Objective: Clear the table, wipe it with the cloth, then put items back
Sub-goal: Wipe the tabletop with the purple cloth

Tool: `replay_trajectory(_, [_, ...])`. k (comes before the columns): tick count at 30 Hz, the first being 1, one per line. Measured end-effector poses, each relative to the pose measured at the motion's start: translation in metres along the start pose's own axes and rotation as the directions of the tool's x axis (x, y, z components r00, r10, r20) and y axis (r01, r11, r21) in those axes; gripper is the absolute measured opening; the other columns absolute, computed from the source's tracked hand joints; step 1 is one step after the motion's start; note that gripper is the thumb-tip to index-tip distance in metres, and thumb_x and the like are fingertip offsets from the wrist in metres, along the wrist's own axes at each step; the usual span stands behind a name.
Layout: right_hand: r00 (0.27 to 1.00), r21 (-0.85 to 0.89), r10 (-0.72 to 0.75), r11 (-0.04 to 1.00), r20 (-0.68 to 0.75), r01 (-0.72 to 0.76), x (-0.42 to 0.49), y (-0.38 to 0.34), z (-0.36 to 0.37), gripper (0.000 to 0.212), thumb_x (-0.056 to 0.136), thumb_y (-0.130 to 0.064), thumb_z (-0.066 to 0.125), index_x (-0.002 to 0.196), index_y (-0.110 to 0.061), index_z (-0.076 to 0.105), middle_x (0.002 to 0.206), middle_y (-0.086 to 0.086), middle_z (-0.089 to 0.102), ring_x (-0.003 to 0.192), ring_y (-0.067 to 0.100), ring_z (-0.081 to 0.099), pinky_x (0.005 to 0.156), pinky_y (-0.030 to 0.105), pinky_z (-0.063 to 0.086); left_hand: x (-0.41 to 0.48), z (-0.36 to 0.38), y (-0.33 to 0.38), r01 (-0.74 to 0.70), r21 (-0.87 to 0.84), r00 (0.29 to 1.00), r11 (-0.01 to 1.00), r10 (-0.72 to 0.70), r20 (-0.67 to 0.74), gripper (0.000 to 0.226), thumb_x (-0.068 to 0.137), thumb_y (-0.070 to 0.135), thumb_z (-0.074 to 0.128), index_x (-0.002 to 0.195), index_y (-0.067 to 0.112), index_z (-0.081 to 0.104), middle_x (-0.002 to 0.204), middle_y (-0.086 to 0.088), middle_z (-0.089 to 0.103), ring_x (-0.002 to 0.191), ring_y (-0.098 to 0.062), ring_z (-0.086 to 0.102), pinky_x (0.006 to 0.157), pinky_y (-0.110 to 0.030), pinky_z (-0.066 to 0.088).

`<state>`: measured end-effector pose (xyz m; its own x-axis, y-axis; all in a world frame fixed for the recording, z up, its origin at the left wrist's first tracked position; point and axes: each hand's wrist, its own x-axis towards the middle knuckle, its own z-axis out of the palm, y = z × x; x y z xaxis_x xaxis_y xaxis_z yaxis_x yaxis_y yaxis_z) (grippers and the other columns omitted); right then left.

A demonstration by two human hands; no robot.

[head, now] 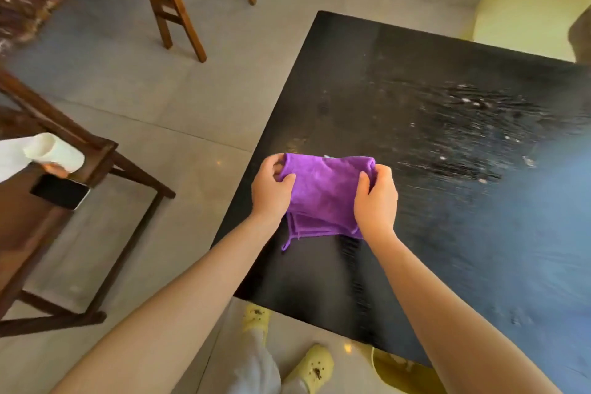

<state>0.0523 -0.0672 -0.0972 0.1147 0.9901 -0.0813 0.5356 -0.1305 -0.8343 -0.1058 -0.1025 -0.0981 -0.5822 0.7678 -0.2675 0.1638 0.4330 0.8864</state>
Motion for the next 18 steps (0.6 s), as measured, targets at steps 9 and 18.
replay_trajectory(9, [0.849, -0.555, -0.242, 0.667, 0.469, 0.497, 0.027, 0.02, 0.032, 0.07, 0.091, -0.053, 0.043, 0.149, -0.02, 0.022, 0.158, 0.007, 0.021, 0.145, 0.031, 0.015, 0.119, 0.048, 0.01, 0.087, 0.011, -0.011, -0.47, 0.544, 0.881, 0.695, 0.405, 0.244, 0.049, 0.096, 0.013, 0.044, 0.144, 0.02, 0.036, 0.149, -0.007, 0.041, 0.14, -0.024, 0.031, 0.113, -0.038, 0.025])
replay_trajectory(18, [0.774, -0.612, -0.253, 0.491, 0.58, 0.619, 0.023, 0.043, 0.055, 0.074, 0.081, -0.077, 0.016, 0.146, -0.046, 0.003, 0.161, 0.003, 0.005, 0.147, 0.035, 0.0, 0.111, 0.06, -0.011, 0.119, -0.003, -0.055, -0.58, 0.752, 0.808, 0.314, 0.337, 0.483, 0.062, 0.097, 0.048, 0.024, 0.151, 0.019, 0.016, 0.161, -0.005, 0.01, 0.148, -0.021, 0.004, 0.12, -0.039, 0.005])
